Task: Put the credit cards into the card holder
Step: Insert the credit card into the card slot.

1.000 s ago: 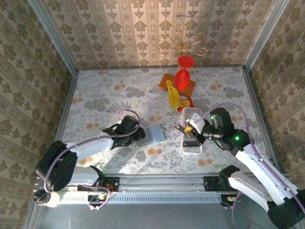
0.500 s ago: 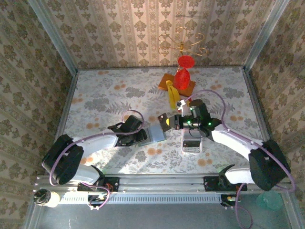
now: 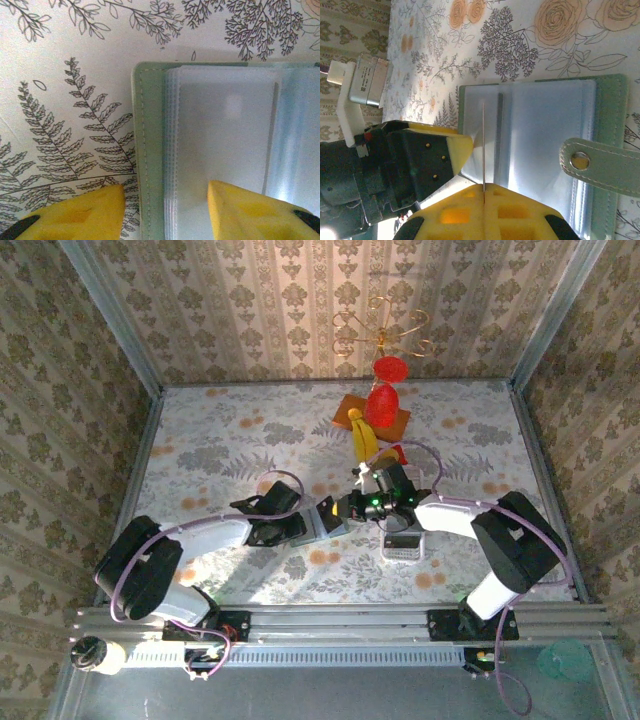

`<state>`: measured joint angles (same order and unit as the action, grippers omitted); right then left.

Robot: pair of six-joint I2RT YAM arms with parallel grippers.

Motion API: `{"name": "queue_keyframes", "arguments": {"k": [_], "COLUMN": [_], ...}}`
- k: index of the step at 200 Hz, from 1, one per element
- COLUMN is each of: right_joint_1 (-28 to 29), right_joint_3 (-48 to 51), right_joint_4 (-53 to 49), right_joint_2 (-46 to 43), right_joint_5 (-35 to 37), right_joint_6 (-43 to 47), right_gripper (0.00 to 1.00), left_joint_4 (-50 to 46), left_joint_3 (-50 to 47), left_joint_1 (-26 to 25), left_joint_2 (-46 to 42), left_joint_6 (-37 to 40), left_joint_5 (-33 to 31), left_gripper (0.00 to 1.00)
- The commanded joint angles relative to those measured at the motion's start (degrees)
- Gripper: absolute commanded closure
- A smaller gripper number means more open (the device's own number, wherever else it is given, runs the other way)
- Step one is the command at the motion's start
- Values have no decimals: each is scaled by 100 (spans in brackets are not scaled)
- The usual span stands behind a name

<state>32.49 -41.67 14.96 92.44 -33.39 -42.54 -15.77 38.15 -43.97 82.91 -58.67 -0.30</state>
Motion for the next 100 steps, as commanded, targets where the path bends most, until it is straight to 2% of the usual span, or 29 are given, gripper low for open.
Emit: {"name": "queue_keyframes", "arguments": {"k": [1,61,100], "right_joint_1": [68,226,326], "right_joint_3": [-148,-96,-60], "right_joint_4": [357,902,1361], "right_joint_2": [191,624,917], "right_joint_5": [11,553,641], "right_joint_6": [-270,-771,-1052], "right_gripper": [100,100,100], "left_joint_4": [-242,-196,-168], "left_joint_3": [15,-44,-70], "left_joint_1": [-81,-119,-136], "left_joint_2": [218,244,242], "left_joint_6": [-27,-126,-175], "left_joint_5": [93,104,91], "left_gripper": [56,60,64]}}
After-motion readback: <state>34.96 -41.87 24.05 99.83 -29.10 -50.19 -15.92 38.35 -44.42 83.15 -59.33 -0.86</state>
